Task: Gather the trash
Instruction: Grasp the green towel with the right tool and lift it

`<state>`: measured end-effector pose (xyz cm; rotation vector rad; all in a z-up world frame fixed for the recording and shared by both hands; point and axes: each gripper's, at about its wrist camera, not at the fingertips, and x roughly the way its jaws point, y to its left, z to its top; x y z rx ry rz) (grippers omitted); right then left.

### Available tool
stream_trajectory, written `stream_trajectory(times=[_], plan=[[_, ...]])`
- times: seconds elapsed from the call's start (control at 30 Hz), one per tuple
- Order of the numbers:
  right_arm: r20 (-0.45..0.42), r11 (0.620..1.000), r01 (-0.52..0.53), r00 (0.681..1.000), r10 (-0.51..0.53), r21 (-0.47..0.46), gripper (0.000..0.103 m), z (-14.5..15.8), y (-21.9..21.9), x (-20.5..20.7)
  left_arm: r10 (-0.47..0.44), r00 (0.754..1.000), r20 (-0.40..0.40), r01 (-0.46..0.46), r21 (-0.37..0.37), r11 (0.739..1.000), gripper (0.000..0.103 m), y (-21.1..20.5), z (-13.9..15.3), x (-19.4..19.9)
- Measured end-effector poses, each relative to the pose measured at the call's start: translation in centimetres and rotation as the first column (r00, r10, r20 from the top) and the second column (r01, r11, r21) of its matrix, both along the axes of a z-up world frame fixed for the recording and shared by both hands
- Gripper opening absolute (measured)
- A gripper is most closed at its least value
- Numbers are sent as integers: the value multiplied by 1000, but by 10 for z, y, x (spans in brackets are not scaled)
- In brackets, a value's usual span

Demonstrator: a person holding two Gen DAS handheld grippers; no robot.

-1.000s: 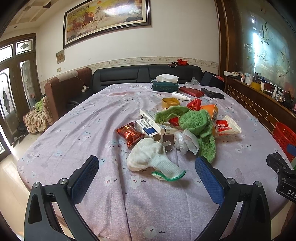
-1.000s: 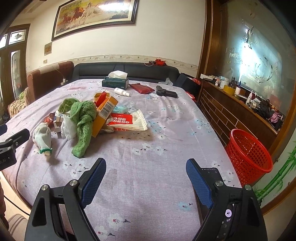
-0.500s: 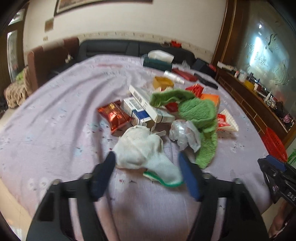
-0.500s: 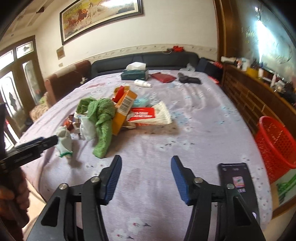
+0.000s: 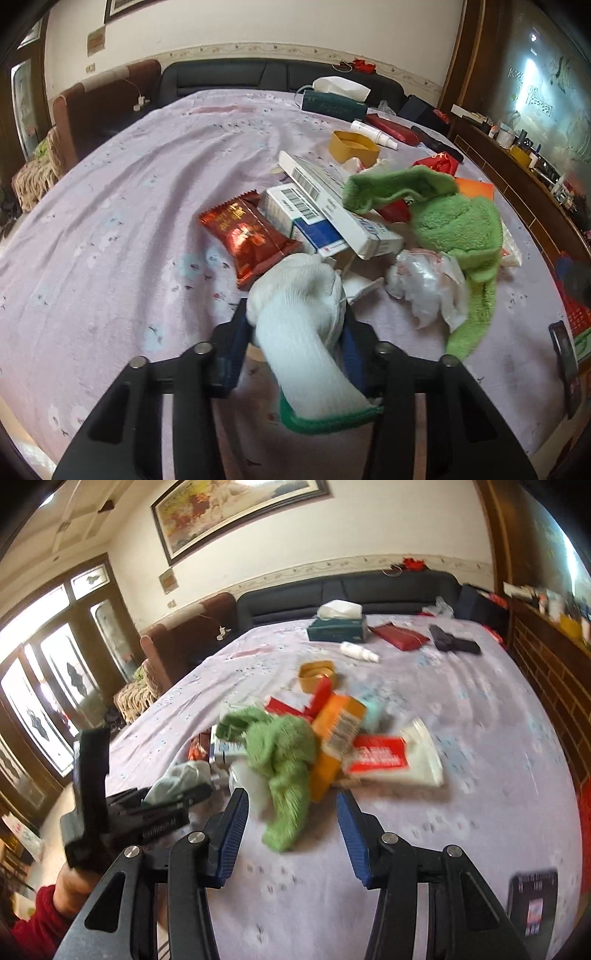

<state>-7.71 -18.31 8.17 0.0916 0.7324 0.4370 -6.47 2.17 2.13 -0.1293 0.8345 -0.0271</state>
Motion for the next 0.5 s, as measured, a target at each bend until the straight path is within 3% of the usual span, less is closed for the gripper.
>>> stream_trajectory(times=[0.13,0.3,0.43,0.5], plan=[[-30,1000,-6,1000,5,-14,54,-7,18,31,-7,1000,13,7,-5,1000,33,5,0,-1],[-21,996,-24,1000,22,-89,54,-15,41,51,-22,1000,13,22,-3,1000,33,6,0,1],[-27,985,-10,1000,6,-170,54,-28,53,62,-12,1000,7,12,-21,1000,52,10,-1,3],[-38,986,-12,999,5,-164,54,-33,52,65,-13,1000,6,13,-29,1000,52,12,-3,5]])
